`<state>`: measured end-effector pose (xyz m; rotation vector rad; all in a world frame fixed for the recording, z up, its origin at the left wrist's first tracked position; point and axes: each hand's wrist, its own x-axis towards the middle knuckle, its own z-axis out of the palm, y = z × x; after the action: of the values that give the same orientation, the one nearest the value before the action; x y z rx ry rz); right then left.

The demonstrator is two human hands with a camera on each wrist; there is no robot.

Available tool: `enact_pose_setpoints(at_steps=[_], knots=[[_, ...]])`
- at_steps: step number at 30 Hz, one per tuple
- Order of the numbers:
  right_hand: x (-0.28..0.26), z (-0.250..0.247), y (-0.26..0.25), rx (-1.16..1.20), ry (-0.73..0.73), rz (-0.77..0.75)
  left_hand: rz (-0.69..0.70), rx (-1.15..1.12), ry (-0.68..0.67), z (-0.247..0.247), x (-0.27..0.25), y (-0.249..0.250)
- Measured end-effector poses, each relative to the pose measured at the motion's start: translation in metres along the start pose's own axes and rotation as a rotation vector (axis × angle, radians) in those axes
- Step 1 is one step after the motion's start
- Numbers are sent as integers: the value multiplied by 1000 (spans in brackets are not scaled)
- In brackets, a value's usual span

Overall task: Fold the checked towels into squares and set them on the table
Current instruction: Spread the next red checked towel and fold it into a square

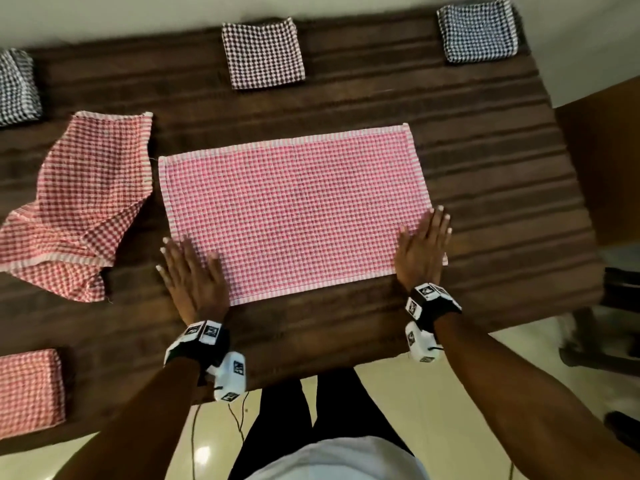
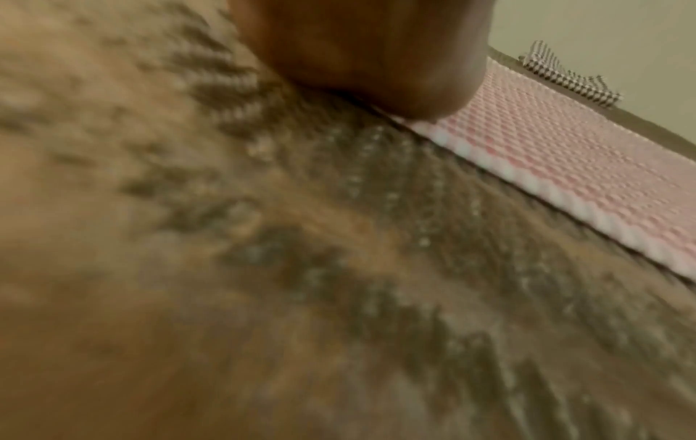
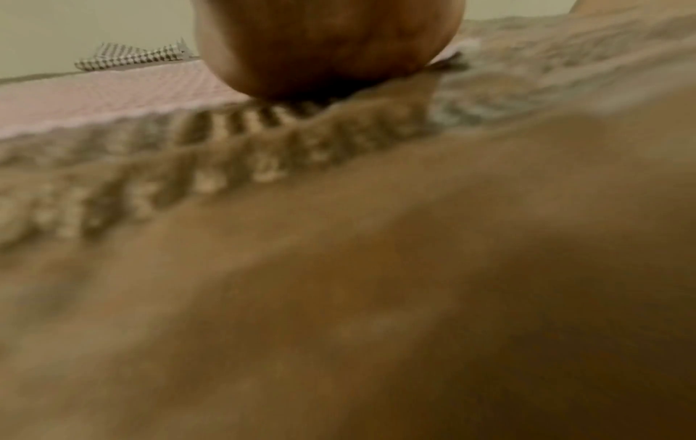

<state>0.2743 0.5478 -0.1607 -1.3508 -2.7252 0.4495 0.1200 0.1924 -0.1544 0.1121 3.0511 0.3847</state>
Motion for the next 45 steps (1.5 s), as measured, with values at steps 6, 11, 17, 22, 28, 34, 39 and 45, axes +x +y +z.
enact_pose_setpoints(at_steps=[6,11,17,22,28,34,39,45], knots=[[-4,-32,1,-45,38,201,161,-36,3,-9,-13,42],[17,-57,7,135,-186,482,325,-200,-57,-17,-19,114],[-1,-76,-53,260,-7,132,425,-460,-372,-40,15,154],[-64,-61,-158,183,-23,-302,216,-694,-544,-72,53,151],[-140,-27,-257,83,-188,-559,201,-472,-258,-78,96,74],[-164,-2,-303,134,-461,-608,114,-392,-272,-75,120,-1],[-180,22,-317,159,-497,-522,42,-432,-330,-77,133,-27],[-185,31,-322,153,-622,-413,-2,-493,-401,-72,150,-28]])
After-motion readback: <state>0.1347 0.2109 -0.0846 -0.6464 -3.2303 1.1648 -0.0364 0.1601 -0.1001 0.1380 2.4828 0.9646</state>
